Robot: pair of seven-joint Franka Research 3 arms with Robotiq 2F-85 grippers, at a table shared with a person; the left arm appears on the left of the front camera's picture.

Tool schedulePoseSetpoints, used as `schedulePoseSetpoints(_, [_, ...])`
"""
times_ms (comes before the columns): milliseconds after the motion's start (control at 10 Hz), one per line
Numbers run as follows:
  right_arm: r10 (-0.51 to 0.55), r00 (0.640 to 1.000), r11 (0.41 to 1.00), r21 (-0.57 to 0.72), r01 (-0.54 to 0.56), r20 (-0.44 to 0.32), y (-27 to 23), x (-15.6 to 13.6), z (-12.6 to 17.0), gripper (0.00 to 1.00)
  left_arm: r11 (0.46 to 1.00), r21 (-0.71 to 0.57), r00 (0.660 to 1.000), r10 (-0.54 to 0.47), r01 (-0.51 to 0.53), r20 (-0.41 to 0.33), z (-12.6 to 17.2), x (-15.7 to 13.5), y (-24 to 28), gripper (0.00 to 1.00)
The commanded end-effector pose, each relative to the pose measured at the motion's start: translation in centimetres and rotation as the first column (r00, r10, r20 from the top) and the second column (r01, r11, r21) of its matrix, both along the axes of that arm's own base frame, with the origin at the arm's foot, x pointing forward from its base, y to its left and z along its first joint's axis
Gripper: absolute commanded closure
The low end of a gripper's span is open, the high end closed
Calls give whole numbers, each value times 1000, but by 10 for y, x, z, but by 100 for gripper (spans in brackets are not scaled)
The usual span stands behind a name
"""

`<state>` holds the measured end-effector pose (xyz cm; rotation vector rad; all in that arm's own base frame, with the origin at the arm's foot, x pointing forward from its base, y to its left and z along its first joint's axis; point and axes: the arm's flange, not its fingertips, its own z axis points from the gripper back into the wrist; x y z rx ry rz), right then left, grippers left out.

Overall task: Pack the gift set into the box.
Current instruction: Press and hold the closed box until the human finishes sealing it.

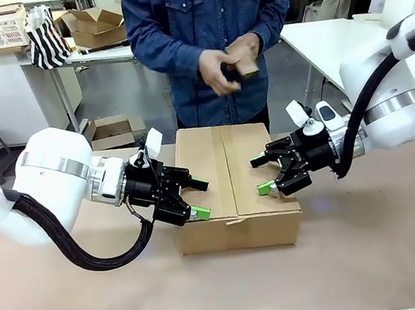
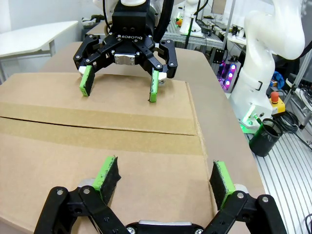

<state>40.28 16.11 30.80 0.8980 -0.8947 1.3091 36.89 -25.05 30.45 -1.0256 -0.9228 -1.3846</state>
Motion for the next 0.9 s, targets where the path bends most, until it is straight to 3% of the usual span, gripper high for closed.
schedulePoseSetpoints(0, [-12,1000,1000,3,12,-7,1,-2,-2,0,1000,2,1000,-3,3,-2,-2,0,1,0])
schedulePoseSetpoints(800, [-12,1000,1000,3,12,-7,1,-2,-2,0,1000,2,1000,-3,3,-2,-2,0,1,0])
